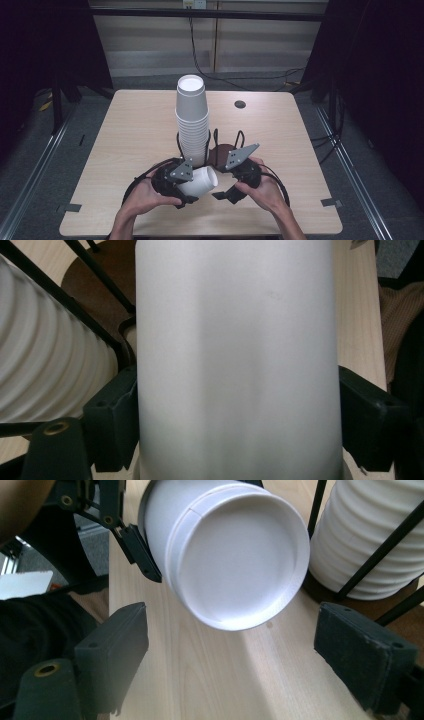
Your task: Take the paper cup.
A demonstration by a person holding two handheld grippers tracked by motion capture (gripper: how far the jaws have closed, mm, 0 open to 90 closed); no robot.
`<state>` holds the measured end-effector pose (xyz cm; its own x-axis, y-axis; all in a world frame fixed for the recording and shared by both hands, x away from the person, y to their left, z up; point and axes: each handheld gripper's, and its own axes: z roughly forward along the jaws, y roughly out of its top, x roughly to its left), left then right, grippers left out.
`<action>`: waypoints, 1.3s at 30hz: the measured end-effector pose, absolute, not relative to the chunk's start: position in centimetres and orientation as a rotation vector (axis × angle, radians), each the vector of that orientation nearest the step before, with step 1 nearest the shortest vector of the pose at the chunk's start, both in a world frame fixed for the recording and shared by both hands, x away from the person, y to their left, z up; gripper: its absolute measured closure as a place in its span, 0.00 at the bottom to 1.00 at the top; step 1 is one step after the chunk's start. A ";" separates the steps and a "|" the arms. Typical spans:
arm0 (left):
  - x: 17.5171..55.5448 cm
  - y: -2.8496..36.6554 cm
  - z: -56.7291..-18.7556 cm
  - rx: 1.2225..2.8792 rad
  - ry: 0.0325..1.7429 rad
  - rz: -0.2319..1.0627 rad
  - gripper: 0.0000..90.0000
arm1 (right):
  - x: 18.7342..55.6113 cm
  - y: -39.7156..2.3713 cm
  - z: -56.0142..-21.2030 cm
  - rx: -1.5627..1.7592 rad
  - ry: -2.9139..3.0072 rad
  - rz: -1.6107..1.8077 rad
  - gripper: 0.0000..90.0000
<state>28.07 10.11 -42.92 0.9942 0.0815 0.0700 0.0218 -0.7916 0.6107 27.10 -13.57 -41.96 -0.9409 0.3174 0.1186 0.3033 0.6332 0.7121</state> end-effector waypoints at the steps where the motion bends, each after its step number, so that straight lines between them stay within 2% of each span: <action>1: 28.1 10.1 -42.9 2.483 0.072 0.122 0.20 | 27.1 -13.6 -42.0 0.536 2.823 1.226 0.16; 19: 27.1 8.1 -43.7 2.573 -0.015 0.102 0.20 | 27.2 -12.6 -43.3 0.486 2.959 1.107 0.16; 39: 26.2 6.5 -44.1 2.592 -0.097 0.100 0.20 | 27.3 -12.2 -43.8 0.488 3.062 1.132 0.24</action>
<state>26.16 6.53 -44.08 0.9946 -0.0490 0.0910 -0.0892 -0.8523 0.5154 27.32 -12.15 -43.84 -0.9438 0.2185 0.2478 0.3272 0.7226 0.6090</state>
